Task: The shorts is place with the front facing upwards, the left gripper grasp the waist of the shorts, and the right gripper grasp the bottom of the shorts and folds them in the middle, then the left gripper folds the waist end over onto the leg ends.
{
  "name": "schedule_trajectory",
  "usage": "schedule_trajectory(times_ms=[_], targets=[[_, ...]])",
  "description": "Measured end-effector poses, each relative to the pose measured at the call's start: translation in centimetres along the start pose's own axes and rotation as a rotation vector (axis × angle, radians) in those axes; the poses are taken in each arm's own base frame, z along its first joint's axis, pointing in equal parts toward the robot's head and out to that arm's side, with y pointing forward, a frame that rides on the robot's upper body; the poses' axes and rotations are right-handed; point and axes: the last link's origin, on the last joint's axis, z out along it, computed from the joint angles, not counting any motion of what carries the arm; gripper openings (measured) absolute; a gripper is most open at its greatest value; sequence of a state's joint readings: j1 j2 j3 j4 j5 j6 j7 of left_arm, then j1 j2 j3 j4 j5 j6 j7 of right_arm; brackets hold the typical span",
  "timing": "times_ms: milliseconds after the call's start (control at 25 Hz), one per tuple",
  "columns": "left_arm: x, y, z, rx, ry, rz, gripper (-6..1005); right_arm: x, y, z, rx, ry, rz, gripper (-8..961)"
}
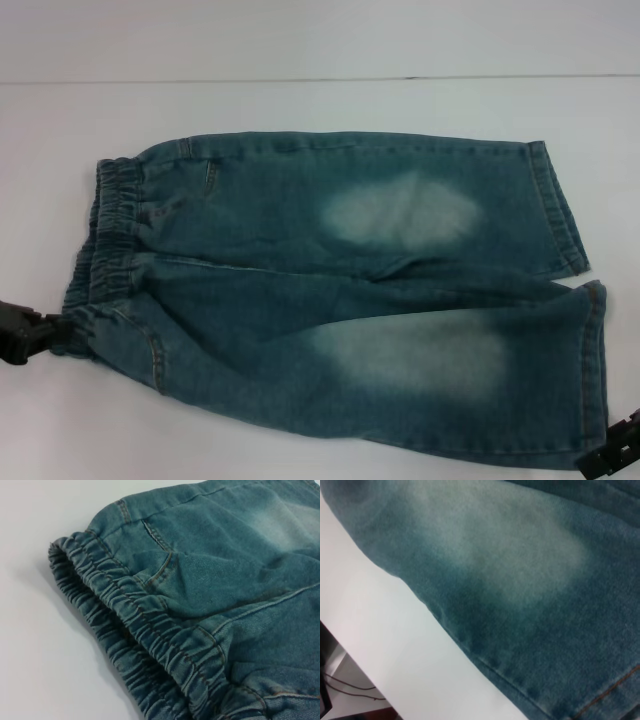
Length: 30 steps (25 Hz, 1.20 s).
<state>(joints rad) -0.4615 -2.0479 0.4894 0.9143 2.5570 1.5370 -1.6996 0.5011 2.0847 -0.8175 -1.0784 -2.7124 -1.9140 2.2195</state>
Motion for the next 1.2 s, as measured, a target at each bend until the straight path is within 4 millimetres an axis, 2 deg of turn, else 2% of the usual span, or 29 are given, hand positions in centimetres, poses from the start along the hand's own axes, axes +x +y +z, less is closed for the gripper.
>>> schedule_trajectory(times_ms=[200,440,840,960,1200], targets=[[-0.12,0.00,0.00,0.000,-0.001,-0.002,120,0.10,-0.25,0.20,0.006,-0.009,0.003,872],[-0.19,-0.02,-0.01,0.002,-0.004,-0.002,124,0.02,-0.25,0.65,-0.014,-0.023,-0.010,686],[-0.21,-0.02,-0.01,0.002,-0.006,-0.002,132,-0.11,-0.38,0.65,-0.012,-0.042,-0.011,440],[-0.22,0.00,0.02,0.000,-0.005,-0.003,135,-0.14,-0.43,0.67,-0.010,-0.050,-0.018,201],[-0.17,0.03,-0.15,-0.006,0.008,-0.010,139,-0.39,-0.35,0.61,-0.021,-0.085,-0.044,62]])
